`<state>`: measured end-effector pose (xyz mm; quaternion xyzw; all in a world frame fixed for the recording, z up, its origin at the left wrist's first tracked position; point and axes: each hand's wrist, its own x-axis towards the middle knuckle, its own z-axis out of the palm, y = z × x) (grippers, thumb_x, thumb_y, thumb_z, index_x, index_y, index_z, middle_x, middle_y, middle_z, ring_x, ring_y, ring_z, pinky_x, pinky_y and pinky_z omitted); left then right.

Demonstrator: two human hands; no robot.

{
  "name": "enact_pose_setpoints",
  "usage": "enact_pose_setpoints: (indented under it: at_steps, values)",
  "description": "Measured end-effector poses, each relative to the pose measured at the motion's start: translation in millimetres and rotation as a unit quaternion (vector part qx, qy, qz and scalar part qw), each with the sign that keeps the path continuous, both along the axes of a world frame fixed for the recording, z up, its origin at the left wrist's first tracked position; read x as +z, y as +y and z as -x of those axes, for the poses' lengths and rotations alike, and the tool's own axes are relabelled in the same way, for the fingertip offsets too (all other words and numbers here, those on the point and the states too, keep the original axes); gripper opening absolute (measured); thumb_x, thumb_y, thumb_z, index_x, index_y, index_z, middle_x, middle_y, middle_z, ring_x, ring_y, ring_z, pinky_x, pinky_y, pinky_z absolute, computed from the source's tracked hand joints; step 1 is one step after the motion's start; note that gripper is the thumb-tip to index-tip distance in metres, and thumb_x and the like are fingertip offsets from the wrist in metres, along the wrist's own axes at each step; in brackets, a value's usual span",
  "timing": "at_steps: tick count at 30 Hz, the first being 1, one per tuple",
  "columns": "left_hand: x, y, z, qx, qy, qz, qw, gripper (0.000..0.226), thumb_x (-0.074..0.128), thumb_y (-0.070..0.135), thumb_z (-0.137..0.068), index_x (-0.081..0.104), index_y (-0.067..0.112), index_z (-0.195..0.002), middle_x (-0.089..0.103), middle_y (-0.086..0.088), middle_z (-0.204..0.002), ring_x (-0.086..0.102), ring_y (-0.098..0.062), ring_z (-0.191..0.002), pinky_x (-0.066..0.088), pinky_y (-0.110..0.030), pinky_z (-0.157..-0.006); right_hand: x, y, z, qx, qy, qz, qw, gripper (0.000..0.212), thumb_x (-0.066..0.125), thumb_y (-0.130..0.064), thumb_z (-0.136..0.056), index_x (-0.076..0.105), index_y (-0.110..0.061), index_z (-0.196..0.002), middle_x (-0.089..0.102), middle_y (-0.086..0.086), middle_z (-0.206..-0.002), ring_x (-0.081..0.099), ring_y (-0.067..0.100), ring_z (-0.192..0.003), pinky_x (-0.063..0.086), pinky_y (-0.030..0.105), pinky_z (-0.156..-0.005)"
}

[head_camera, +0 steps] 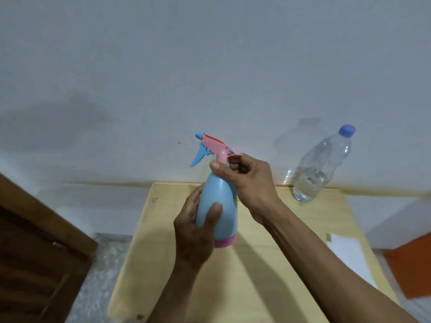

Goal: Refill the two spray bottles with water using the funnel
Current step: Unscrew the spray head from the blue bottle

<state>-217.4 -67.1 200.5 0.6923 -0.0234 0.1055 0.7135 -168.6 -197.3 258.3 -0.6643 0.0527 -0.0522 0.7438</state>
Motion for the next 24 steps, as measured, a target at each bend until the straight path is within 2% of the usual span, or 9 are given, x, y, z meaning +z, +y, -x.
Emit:
enact_pose_setpoints:
  at_steps: [7,10,13,16,19,21,24]
  values:
    - [17,-33,80,-0.024,0.046,0.083,0.995,0.052,0.072,0.046,-0.072,0.065,0.027,-0.12,0.073,0.0,-0.111,0.072,-0.023,-0.097,0.061,-0.038,-0.072,20,-31,80,-0.002,-0.008,0.0,1.0,0.029,0.089,-0.029,-0.075,0.074,-0.013,-0.094,0.071,0.005,-0.084,0.067,0.011,-0.075,0.057,0.028,-0.076]
    - [23,-40,105,-0.015,0.041,0.088,0.995,0.053,0.072,0.046,-0.073,0.065,0.026,-0.121,0.073,0.001,-0.11,0.072,-0.023,-0.096,0.06,-0.034,-0.07,26,-40,101,0.011,-0.02,0.012,1.0,0.024,0.088,-0.028,-0.076,0.073,-0.016,-0.09,0.072,0.002,-0.08,0.067,0.008,-0.074,0.056,0.024,-0.075]
    - [29,-44,120,-0.018,0.045,0.1,0.994,0.055,0.073,0.047,-0.073,0.066,0.024,-0.122,0.074,-0.001,-0.11,0.072,-0.024,-0.097,0.06,-0.039,-0.073,32,-46,116,0.03,-0.031,0.009,0.999,0.027,0.086,-0.025,-0.079,0.073,-0.007,-0.094,0.075,0.006,-0.083,0.069,0.015,-0.081,0.056,0.036,-0.085]
    - [33,-43,128,-0.025,0.044,0.122,0.991,0.057,0.073,0.046,-0.072,0.067,0.02,-0.123,0.074,-0.004,-0.109,0.072,-0.024,-0.095,0.059,-0.038,-0.073,39,-49,122,0.089,-0.035,-0.022,0.995,0.021,0.077,-0.022,-0.087,0.072,-0.003,-0.092,0.077,0.019,-0.097,0.07,0.024,-0.091,0.055,0.043,-0.093]
    - [39,-36,129,-0.025,0.036,0.125,0.991,0.061,0.073,0.048,-0.069,0.067,0.019,-0.122,0.075,-0.003,-0.106,0.072,-0.022,-0.091,0.057,-0.031,-0.069,45,-46,127,0.137,-0.039,-0.044,0.989,0.028,0.071,-0.024,-0.093,0.071,0.002,-0.101,0.076,0.014,-0.109,0.068,0.025,-0.099,0.052,0.048,-0.098]
    - [41,-31,127,-0.019,0.028,0.107,0.994,0.061,0.073,0.05,-0.068,0.066,0.021,-0.122,0.076,-0.001,-0.104,0.073,-0.022,-0.09,0.057,-0.031,-0.068,46,-38,130,0.118,-0.042,-0.056,0.991,0.023,0.079,-0.027,-0.087,0.071,-0.006,-0.095,0.077,0.014,-0.105,0.067,0.024,-0.095,0.053,0.048,-0.094]
    - [46,-20,122,-0.015,0.008,0.071,0.997,0.06,0.071,0.054,-0.067,0.065,0.027,-0.12,0.075,0.006,-0.102,0.073,-0.019,-0.09,0.059,-0.032,-0.067,50,-16,133,0.031,-0.049,-0.063,0.996,0.03,0.089,-0.023,-0.073,0.068,-0.012,-0.091,0.071,0.007,-0.085,0.065,0.015,-0.076,0.054,0.032,-0.075]
